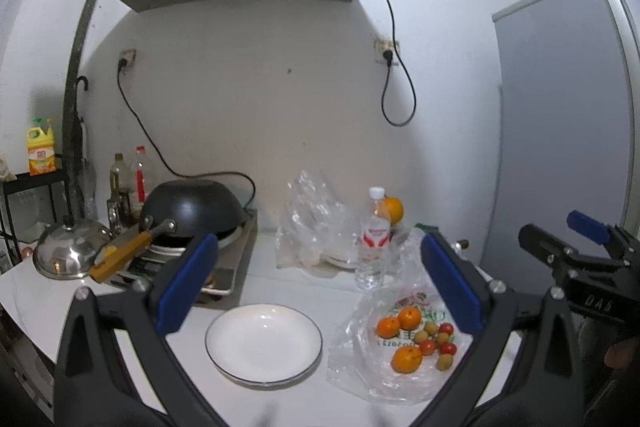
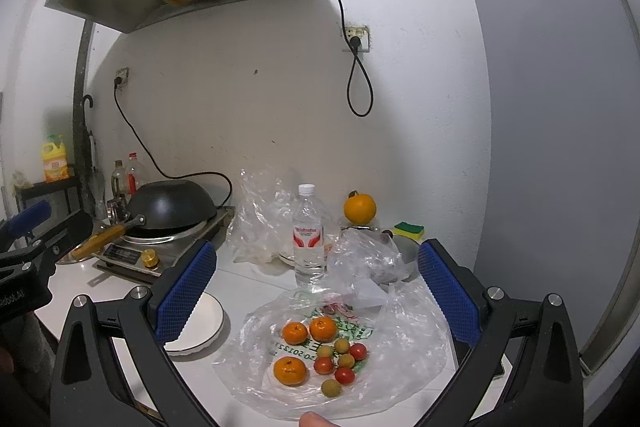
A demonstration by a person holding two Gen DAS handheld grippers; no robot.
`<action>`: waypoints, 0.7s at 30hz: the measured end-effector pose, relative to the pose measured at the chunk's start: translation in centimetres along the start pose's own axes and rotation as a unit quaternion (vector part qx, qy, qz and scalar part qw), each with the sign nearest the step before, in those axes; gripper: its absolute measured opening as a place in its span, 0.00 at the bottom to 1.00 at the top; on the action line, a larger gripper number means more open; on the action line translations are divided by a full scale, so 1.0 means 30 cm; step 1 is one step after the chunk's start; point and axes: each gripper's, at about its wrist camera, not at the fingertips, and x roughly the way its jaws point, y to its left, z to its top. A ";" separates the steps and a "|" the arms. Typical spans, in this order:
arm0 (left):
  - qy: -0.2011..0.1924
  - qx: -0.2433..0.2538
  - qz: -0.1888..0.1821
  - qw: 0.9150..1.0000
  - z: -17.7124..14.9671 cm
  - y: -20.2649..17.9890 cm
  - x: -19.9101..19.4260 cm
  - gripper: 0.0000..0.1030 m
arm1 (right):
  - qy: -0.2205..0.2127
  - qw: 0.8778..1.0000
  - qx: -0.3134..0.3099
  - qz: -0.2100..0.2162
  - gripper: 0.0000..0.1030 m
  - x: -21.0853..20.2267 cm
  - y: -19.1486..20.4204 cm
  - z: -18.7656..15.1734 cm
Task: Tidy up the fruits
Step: 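Grasp a mandarin orange with the left gripper while the right gripper approaches the bag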
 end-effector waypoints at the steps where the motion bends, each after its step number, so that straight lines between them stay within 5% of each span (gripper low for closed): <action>1: 0.004 -0.001 -0.003 1.000 -0.006 -0.003 0.011 0.99 | 0.002 1.000 0.000 -0.002 1.00 0.008 -0.008 -0.006; 13: 0.075 0.020 -0.022 0.997 -0.137 -0.113 0.213 0.99 | 0.047 0.998 0.005 -0.032 1.00 0.145 -0.145 -0.131; 21: 0.156 0.035 -0.053 0.986 -0.287 -0.219 0.368 0.99 | 0.083 0.996 -0.003 -0.028 0.99 0.223 -0.207 -0.245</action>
